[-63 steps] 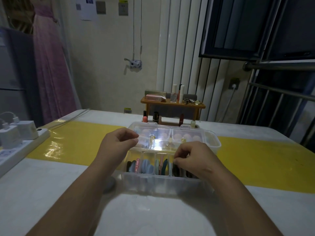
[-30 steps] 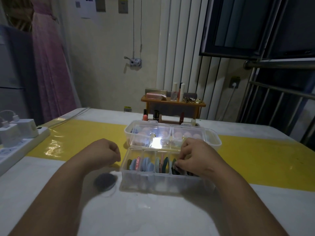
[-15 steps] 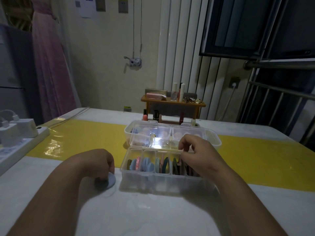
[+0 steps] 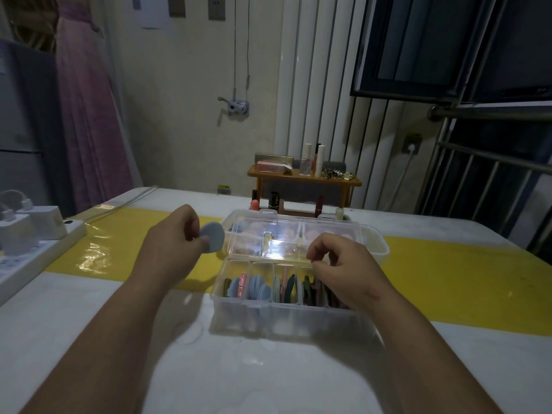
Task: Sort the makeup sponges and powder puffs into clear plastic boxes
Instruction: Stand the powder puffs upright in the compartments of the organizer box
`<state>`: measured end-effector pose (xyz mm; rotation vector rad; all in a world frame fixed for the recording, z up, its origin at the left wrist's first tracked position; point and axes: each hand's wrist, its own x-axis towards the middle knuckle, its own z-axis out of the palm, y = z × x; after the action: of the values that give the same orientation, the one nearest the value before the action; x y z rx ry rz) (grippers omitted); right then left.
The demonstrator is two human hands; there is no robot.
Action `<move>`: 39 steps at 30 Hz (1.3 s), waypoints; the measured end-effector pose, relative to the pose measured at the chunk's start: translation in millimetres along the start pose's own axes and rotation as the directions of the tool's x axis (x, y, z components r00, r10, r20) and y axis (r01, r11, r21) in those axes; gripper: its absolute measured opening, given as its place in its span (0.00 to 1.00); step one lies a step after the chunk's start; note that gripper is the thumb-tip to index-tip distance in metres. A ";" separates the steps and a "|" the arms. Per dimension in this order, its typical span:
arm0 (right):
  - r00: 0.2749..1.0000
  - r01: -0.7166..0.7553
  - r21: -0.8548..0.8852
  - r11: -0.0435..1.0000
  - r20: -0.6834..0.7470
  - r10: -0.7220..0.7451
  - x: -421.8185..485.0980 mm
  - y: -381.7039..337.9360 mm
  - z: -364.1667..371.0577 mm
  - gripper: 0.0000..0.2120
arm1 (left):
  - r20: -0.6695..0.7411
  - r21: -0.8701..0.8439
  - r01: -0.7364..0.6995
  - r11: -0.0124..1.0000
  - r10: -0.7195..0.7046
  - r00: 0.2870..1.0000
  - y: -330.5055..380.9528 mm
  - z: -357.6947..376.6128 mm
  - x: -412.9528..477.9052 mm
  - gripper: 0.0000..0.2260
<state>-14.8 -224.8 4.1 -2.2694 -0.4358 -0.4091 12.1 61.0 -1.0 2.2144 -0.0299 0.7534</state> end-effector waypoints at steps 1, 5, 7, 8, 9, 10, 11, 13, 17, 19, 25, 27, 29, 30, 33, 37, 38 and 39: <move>1.000 0.001 0.008 1.000 0.002 -0.001 0.1 -0.6 0.8 0.07 | -0.015 -0.015 -0.018 1.000 0.017 1.000 1.6 0.9 -0.1 0.15; 1.000 0.011 -0.005 1.000 0.011 -0.011 0.3 -4.1 4.9 0.06 | 0.011 -0.120 -0.058 0.991 0.060 0.998 9.2 6.3 -3.4 0.12; 0.999 0.036 -0.004 0.999 0.017 -0.036 0.6 -7.3 7.3 0.07 | 0.044 -0.186 -0.077 0.980 0.087 0.995 15.3 10.8 -7.3 0.12; 0.999 0.049 -0.003 0.999 0.021 -0.049 0.4 -9.2 8.7 0.07 | 0.060 -0.217 -0.091 0.972 0.106 0.993 18.9 13.2 -9.5 0.12; 0.998 0.059 -0.004 0.998 0.026 -0.059 0.3 -11.0 10.2 0.08 | 0.076 -0.244 -0.102 0.965 0.123 0.989 22.4 15.6 -11.6 0.12; 0.997 0.064 -0.005 0.998 0.032 -0.064 -0.1 -12.4 11.7 0.09 | 0.092 -0.266 -0.109 0.958 0.138 0.986 25.6 17.8 -13.9 0.12; 0.997 0.064 -0.002 0.998 0.039 -0.064 -0.3 -13.7 13.3 0.10 | 0.109 -0.289 -0.111 0.951 0.148 0.983 28.5 19.7 -15.7 0.12; 0.996 0.059 0.006 0.998 0.065 -0.059 -1.8 -15.6 15.7 0.14 | 0.155 -0.348 -0.085 0.934 0.147 0.977 32.5 22.5 -18.3 0.13; 0.994 0.072 0.078 0.994 0.082 -0.078 -1.2 -17.7 16.6 0.13 | 0.231 -0.443 -0.012 0.897 0.127 0.965 37.2 23.7 -19.0 0.15; 0.993 0.090 0.096 0.991 0.073 -0.097 -0.5 -19.5 17.9 0.10 | 0.270 -0.432 -0.029 0.901 0.160 0.949 38.5 23.4 -19.9 0.14; 0.995 0.096 0.075 0.992 0.014 -0.098 -0.3 -19.4 21.1 0.08 | 0.368 -0.256 -0.192 0.947 0.279 0.887 44.7 18.3 -23.7 0.13; 0.996 0.086 0.056 0.995 0.021 -0.088 0.1 -19.4 22.2 0.08 | 0.444 -0.250 -0.217 0.944 0.311 0.840 44.4 17.0 -24.1 0.17; 0.995 0.095 0.024 0.995 0.023 -0.095 0.5 -20.5 23.0 0.08 | 0.527 -0.232 -0.232 0.945 0.323 0.786 44.1 16.0 -24.7 0.19; 0.994 0.102 0.011 0.995 0.022 -0.103 0.6 -21.4 23.2 0.08 | 0.558 -0.220 -0.242 0.945 0.326 0.763 43.9 16.1 -25.2 0.19; 0.992 0.122 0.003 0.993 0.020 -0.122 1.1 -24.5 24.6 0.08 | 0.606 -0.159 -0.267 0.951 0.307 0.734 46.3 16.3 -25.8 0.15; 0.991 0.132 0.014 0.991 0.010 -0.132 1.2 -28.7 26.4 0.08 | 0.617 -0.110 -0.284 0.952 0.290 0.732 45.7 17.0 -25.6 0.14; 0.991 0.137 0.025 0.990 0.003 -0.137 0.9 -30.0 26.6 0.08 | 0.617 -0.103 -0.285 0.953 0.286 0.733 45.3 17.2 -25.5 0.14; 0.989 0.147 0.037 0.988 -0.004 -0.147 0.4 -31.2 26.9 0.08 | 0.617 -0.099 -0.285 0.953 0.284 0.734 45.3 17.4 -25.4 0.14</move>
<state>-23.8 -184.7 6.6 -2.2080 -0.6082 -0.4731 -11.4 12.2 7.1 2.3955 -0.7202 0.1237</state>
